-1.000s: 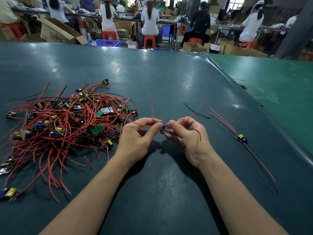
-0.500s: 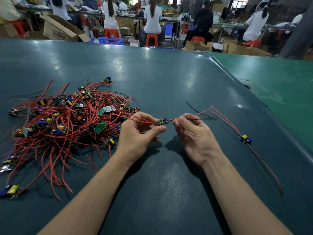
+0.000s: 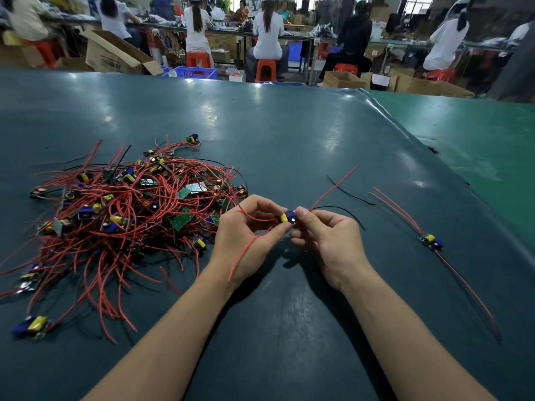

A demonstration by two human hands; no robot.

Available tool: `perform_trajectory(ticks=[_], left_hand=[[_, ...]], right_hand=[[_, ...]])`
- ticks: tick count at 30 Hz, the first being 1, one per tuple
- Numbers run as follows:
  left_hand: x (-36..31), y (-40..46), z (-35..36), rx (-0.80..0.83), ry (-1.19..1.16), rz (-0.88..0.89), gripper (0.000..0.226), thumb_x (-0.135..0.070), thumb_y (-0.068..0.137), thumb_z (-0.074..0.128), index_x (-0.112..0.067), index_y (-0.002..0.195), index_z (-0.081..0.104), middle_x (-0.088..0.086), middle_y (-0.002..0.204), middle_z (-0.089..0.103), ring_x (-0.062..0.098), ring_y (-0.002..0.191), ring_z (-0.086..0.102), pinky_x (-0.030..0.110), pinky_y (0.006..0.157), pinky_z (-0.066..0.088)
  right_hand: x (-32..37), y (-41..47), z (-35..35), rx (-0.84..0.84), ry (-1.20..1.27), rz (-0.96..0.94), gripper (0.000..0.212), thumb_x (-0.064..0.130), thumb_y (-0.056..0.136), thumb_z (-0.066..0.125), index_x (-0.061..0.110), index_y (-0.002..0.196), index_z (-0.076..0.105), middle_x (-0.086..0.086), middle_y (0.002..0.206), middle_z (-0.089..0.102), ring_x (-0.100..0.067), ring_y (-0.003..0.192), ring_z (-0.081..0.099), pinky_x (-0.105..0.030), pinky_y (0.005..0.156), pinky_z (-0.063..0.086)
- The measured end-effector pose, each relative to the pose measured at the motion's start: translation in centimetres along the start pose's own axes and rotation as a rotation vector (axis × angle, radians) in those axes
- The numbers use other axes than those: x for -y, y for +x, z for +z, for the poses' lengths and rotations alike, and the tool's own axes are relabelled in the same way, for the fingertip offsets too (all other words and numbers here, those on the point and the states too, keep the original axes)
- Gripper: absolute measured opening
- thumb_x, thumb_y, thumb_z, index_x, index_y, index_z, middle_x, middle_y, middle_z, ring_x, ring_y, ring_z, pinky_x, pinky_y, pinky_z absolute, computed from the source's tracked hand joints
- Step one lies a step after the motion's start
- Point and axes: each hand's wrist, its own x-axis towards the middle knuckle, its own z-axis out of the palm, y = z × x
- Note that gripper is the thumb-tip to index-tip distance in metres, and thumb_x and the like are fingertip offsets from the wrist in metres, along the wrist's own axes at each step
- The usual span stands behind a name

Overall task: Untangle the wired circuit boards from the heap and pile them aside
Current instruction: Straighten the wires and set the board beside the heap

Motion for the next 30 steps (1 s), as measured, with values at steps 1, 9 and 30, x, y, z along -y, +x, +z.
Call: perform_trajectory(ticks=[1,9,30], left_hand=[[0.0,0.0,0.1,-0.004,0.006,0.006,0.021,0.007,0.074,0.079,-0.007,0.082,0.066,0.008,0.084,0.074,0.019,0.082,0.072,0.025,0.078,0.057],[-0.2,0.2,-0.1,-0.033,-0.102,-0.042,0.024,0.01,0.071,0.079,-0.003,0.077,0.06,0.004,0.079,0.074,0.015,0.078,0.071,0.019,0.072,0.053],[-0.8,-0.2,-0.2,-0.024,-0.148,-0.036,0.023,0.014,0.071,0.077,0.001,0.075,0.058,0.002,0.081,0.076,0.012,0.077,0.073,0.018,0.07,0.053]], right_hand=[[0.0,0.0,0.0,0.003,-0.014,-0.015,0.02,0.009,0.091,0.066,0.007,0.072,0.072,-0.008,0.071,0.072,-0.012,0.05,0.062,-0.021,0.046,0.051],[0.6,0.3,-0.9,-0.184,-0.016,-0.123,0.024,0.017,0.097,0.061,0.011,0.077,0.074,0.001,0.072,0.072,-0.008,0.051,0.058,-0.019,0.041,0.044],[1.5,1.6,-2.2,-0.407,0.441,-0.026,0.035,0.016,0.1,0.045,0.012,0.065,0.045,0.001,0.051,0.045,-0.009,0.033,0.033,-0.016,0.032,0.024]])
